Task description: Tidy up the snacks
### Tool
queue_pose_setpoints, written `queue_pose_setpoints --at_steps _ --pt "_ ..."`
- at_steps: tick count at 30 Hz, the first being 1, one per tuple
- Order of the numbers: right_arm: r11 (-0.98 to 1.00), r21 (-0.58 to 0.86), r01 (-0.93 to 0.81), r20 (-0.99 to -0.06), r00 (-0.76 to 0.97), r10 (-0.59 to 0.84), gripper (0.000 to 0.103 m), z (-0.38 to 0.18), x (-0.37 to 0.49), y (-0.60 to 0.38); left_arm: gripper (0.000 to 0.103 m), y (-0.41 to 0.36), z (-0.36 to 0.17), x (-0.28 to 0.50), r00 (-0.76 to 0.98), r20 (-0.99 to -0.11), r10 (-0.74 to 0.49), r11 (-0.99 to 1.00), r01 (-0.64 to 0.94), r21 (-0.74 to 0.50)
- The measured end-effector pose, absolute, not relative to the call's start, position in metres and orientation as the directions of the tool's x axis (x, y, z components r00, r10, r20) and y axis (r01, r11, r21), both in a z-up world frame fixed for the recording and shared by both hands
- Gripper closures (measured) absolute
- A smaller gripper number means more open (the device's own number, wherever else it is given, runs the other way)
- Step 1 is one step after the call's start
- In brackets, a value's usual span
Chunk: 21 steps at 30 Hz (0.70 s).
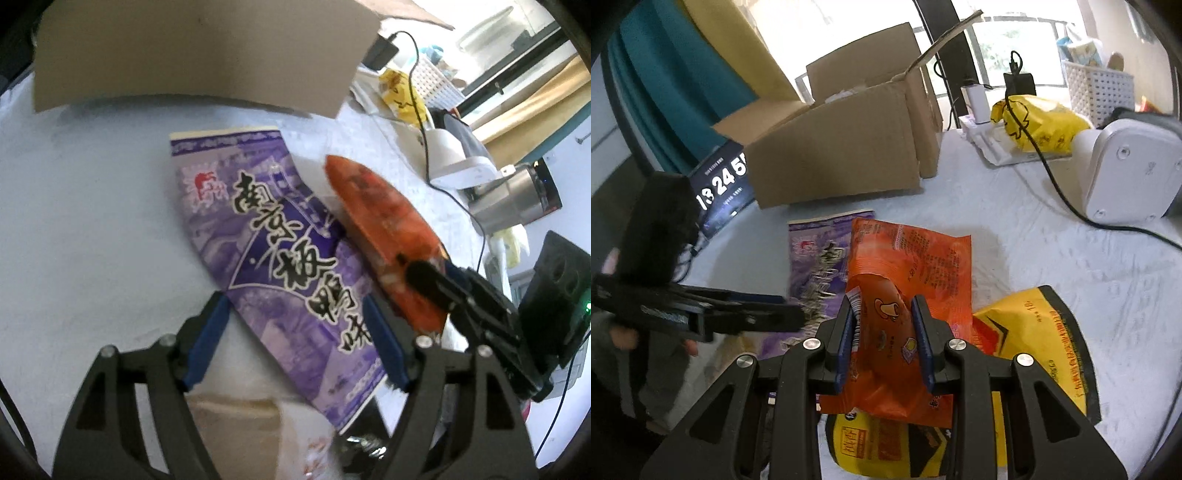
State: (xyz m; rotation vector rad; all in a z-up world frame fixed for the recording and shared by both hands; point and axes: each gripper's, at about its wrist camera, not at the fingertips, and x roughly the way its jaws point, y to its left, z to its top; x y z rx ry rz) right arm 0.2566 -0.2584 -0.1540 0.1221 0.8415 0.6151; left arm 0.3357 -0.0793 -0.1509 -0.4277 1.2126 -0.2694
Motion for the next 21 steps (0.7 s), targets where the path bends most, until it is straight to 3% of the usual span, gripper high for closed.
queue_pose_setpoints --at_steps 3,9,16,21 --pt "0.810 0.367 -0.457 -0.649 0.498 0.575 0.071 -0.157 0.258 -0.263 0.027 -0.086 -0.151 0.341 0.363 -0.841 -0.402 0.897 -0.028 -0.441" --pt "0.791 0.407 -0.457 -0.628 0.489 0.605 0.071 -0.162 0.258 -0.267 0.028 -0.089 -0.153 0.354 0.398 -0.788 -0.471 0.842 -0.065 -0.536" --pt "0.783 0.502 -0.368 -0.584 0.523 0.621 0.071 -0.165 0.266 -0.295 0.029 -0.113 -0.152 0.357 0.380 -0.746 -0.547 0.811 0.018 -0.585" --pt "0.816 0.510 -0.274 -0.574 0.598 0.560 0.071 -0.163 0.265 -0.311 0.029 -0.142 -0.147 0.356 0.401 -0.812 -0.424 0.904 0.135 -0.405"
